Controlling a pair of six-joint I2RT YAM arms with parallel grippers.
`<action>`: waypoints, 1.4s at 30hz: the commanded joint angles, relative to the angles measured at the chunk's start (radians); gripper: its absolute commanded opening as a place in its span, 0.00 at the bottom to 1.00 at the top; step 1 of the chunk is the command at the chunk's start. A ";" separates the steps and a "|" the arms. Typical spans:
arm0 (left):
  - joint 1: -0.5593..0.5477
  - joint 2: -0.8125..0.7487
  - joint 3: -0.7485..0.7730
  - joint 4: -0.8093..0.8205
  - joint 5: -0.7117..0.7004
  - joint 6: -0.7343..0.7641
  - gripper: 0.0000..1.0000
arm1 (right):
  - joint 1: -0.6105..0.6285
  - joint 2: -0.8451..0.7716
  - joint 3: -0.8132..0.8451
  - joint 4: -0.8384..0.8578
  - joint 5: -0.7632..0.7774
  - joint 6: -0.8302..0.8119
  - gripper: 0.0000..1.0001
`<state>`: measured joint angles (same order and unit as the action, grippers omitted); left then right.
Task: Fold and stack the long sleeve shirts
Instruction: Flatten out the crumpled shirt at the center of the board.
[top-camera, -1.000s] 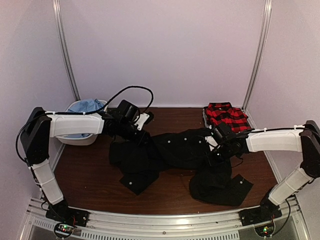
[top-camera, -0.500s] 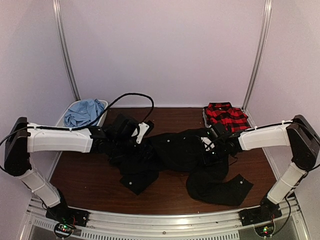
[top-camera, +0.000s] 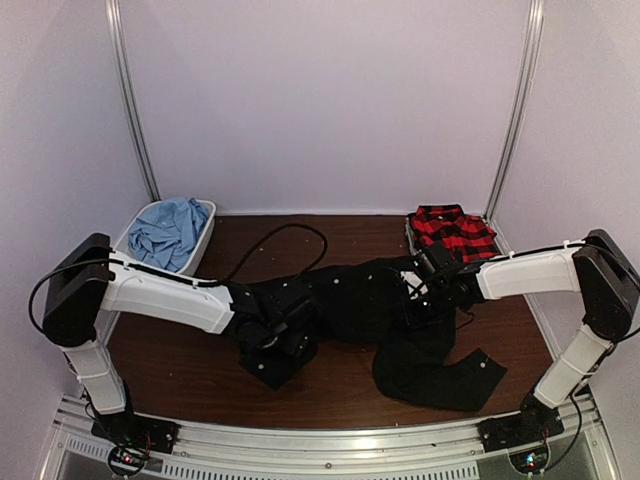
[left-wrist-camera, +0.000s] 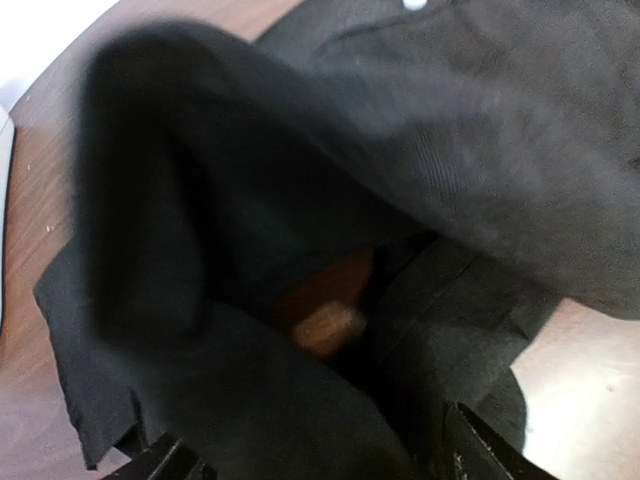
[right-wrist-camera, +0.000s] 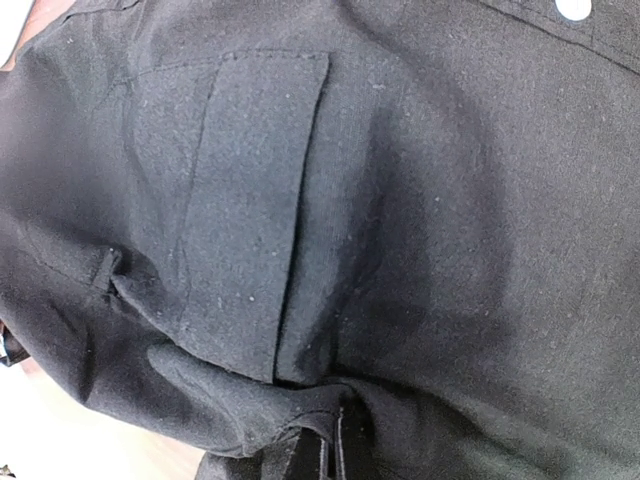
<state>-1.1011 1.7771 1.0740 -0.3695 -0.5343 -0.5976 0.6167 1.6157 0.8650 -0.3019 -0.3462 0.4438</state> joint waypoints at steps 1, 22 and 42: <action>-0.012 0.064 0.046 -0.061 -0.089 -0.082 0.78 | -0.005 0.000 -0.002 0.036 -0.013 -0.010 0.00; -0.001 -0.126 -0.072 -0.003 0.033 -0.046 0.17 | -0.005 -0.010 -0.042 0.037 -0.002 -0.020 0.00; 0.318 -0.510 0.001 -0.136 0.323 0.357 0.00 | -0.021 -0.275 0.129 -0.271 0.189 -0.072 0.00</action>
<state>-0.8730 1.3560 1.0149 -0.4763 -0.3256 -0.3790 0.6140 1.4425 0.9115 -0.4583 -0.2657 0.3988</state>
